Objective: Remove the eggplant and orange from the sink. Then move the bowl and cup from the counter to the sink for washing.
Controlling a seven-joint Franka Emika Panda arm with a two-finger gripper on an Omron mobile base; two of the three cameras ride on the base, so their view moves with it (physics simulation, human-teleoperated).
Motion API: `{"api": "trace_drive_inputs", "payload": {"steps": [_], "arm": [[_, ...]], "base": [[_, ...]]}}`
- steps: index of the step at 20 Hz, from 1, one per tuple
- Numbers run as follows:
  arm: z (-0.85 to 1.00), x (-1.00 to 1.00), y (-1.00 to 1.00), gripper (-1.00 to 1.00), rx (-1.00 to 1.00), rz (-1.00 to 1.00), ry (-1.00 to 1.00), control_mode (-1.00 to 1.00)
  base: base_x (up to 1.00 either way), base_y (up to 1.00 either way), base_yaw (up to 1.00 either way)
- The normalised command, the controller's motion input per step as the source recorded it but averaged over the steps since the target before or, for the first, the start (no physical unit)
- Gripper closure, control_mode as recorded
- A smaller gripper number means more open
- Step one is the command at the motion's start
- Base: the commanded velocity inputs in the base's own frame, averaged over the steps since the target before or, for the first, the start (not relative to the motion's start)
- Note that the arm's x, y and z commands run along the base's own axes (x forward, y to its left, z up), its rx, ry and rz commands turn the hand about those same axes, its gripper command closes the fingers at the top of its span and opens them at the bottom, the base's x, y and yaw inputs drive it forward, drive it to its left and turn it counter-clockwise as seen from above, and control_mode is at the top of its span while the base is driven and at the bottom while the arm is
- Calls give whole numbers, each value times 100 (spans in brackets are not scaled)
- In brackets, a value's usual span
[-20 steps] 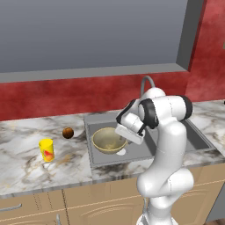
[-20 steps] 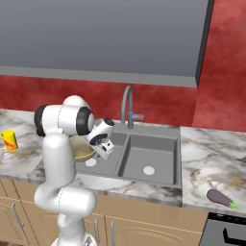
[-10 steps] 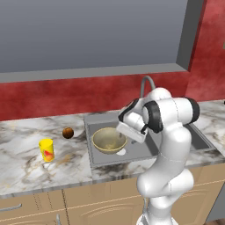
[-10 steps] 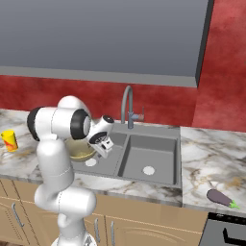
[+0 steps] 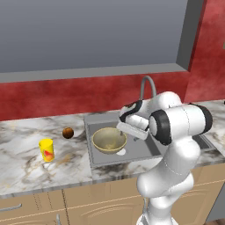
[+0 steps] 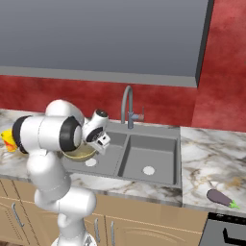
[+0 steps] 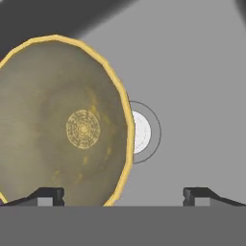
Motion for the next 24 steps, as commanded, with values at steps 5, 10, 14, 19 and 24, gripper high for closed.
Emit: {"api": "trace_drive_inputs", "payload": {"steps": [5,10,14,19,24], "arm": [[41,-25,3,-100,-14,11,0,-100],[35,-22,5,-100,-5,15,0,-100],[33,-23,3,-100,0,14,0,-100],[29,-23,6,-100,0,11,0,-100],[9,-24,9,-100,-1,6,0,-100]], "base": [[0,0,0],[0,0,0],[0,0,0],[0,0,0],[0,0,0]]}}
